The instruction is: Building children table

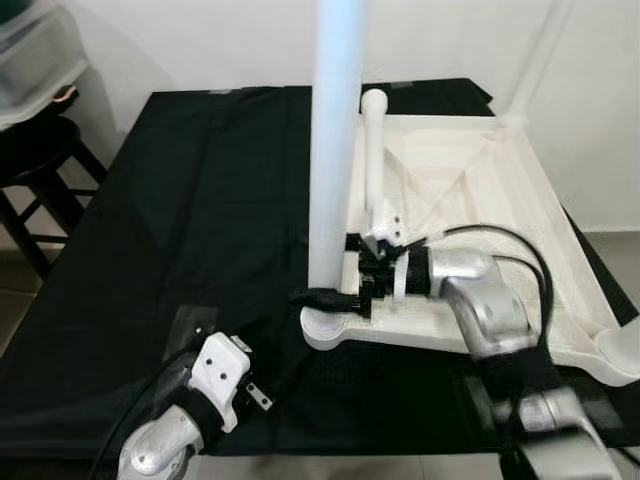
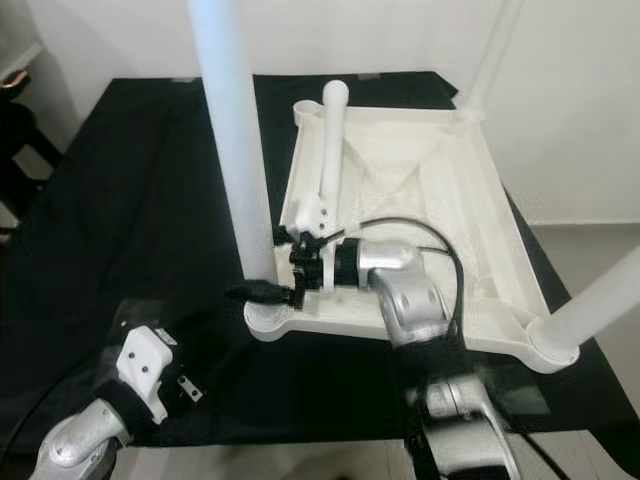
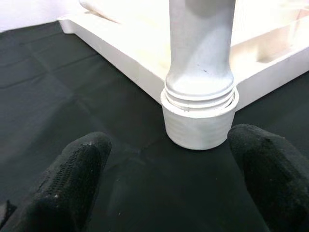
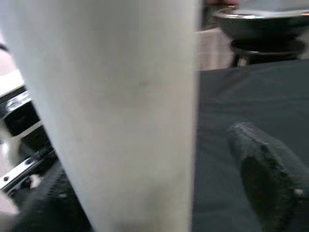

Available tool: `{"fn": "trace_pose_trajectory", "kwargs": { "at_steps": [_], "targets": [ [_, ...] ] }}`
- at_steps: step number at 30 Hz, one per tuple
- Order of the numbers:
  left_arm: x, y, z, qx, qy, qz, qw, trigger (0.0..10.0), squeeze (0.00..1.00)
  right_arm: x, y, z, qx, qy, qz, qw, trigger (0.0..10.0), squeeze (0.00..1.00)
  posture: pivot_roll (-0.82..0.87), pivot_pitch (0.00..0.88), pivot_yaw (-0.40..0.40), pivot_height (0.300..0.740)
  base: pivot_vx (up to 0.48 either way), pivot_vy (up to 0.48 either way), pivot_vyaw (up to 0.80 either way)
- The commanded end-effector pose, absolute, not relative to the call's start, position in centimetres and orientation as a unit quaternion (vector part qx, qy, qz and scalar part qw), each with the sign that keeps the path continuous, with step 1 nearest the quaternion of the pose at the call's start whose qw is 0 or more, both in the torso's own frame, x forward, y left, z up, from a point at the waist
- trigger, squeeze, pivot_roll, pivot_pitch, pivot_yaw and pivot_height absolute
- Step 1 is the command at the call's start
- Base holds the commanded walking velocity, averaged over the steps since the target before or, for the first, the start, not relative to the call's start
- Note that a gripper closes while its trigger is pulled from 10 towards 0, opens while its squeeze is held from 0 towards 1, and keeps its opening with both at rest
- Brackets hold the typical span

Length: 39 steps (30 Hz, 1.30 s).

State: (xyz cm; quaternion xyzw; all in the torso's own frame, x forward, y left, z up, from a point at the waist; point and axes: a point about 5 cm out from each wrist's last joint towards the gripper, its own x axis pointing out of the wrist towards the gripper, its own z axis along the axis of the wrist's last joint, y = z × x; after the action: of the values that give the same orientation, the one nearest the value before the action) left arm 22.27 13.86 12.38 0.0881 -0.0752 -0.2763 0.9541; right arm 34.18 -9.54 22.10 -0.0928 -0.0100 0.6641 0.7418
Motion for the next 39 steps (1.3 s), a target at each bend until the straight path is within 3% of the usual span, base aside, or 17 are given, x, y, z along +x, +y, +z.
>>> {"fn": "trace_pose_trajectory", "kwargs": {
  "at_steps": [1,9,14,16,17,18,19,21,22,23,24,25,28,35,36,39],
  "targets": [
    [22.1,13.6,12.0,0.089,-0.070,-0.277,0.954,10.0,0.00,34.7,-9.5,21.8,-0.090,-0.004,0.661,0.745,0.0,0.00,0.06,0.188,-0.008,0.740,0.000,0.000,0.00],
    [22.0,13.4,12.0,0.086,-0.073,-0.268,0.957,10.0,0.00,35.3,-9.4,22.5,-0.091,-0.008,0.687,0.721,0.0,0.00,0.05,0.200,-0.012,0.740,0.000,0.000,0.00],
    [22.0,13.4,12.0,0.085,-0.074,-0.268,0.957,10.0,0.00,35.4,-9.8,22.1,-0.093,-0.015,0.679,0.728,0.0,0.00,0.04,0.205,-0.010,0.740,0.000,0.000,0.00],
    [22.0,13.5,12.0,0.085,-0.074,-0.266,0.957,10.0,0.00,35.6,-10.3,21.7,-0.099,-0.031,0.646,0.756,0.0,0.00,0.03,0.210,-0.008,0.740,0.000,0.000,0.00],
    [22.0,13.5,12.0,0.085,-0.074,-0.266,0.957,10.0,0.00,35.6,-10.3,21.7,-0.099,-0.031,0.646,0.756,0.0,0.00,0.03,0.210,-0.008,0.740,0.000,0.000,0.00],
    [22.0,13.5,12.0,0.084,-0.074,-0.265,0.958,10.0,0.00,35.5,-10.6,21.3,-0.092,-0.038,0.611,0.786,0.0,0.00,0.02,0.214,-0.007,0.740,0.000,0.000,0.00],
    [22.0,13.5,12.0,0.084,-0.074,-0.265,0.958,10.0,0.00,35.5,-10.6,21.3,-0.092,-0.038,0.611,0.786,0.0,0.00,0.02,0.214,-0.007,0.740,0.000,0.000,0.00],
    [22.1,13.7,12.0,0.083,-0.073,-0.264,0.958,10.0,0.00,34.9,-10.6,20.0,-0.073,-0.044,0.523,0.848,0.0,0.00,0.01,0.221,-0.009,0.740,0.000,0.000,0.00],
    [22.1,13.7,12.0,0.083,-0.073,-0.264,0.958,10.0,0.00,34.9,-10.6,20.0,-0.073,-0.044,0.523,0.848,0.0,0.00,0.01,0.221,-0.009,0.740,0.000,0.000,0.00],
    [22.1,13.8,12.0,0.083,-0.072,-0.264,0.958,10.0,0.00,34.5,-10.4,18.7,-0.056,-0.047,0.390,0.918,0.0,0.00,0.00,0.224,-0.005,0.740,0.000,0.000,0.00],
    [22.1,13.8,12.0,0.083,-0.072,-0.264,0.958,10.0,0.00,34.5,-10.4,18.7,-0.056,-0.047,0.390,0.918,0.0,0.00,0.00,0.224,-0.005,0.740,0.000,0.000,0.00],
    [22.3,14.0,12.1,0.082,-0.071,-0.264,0.958,10.0,0.00,30.0,-8.7,15.5,-0.036,-0.022,0.271,0.962,0.0,0.00,-0.01,0.237,0.008,0.740,0.000,0.000,0.00],
    [22.5,14.1,12.0,0.083,-0.071,-0.264,0.958,10.0,0.00,28.4,-7.4,15.0,-0.037,-0.018,0.276,0.960,0.0,0.00,-0.02,0.215,0.021,0.740,0.000,0.000,0.00],
    [22.9,14.0,11.9,0.085,-0.071,-0.267,0.957,10.0,0.00,29.5,-6.8,15.4,-0.044,-0.020,0.313,0.949,0.0,0.00,-0.02,0.203,0.006,0.740,0.000,0.000,0.00],
    [23.0,14.0,11.9,0.085,-0.073,-0.260,0.959,10.0,0.00,29.8,-6.3,15.8,-0.046,-0.018,0.343,0.938,10.0,0.00,-0.01,0.195,0.001,0.740,0.000,0.000,0.00],
    [23.1,14.0,11.9,0.084,-0.074,-0.257,0.960,10.0,0.00,30.0,-5.9,16.3,-0.039,-0.023,0.377,0.925,10.0,0.00,-0.01,0.192,0.003,0.740,0.000,0.000,0.00]
  ]
}}
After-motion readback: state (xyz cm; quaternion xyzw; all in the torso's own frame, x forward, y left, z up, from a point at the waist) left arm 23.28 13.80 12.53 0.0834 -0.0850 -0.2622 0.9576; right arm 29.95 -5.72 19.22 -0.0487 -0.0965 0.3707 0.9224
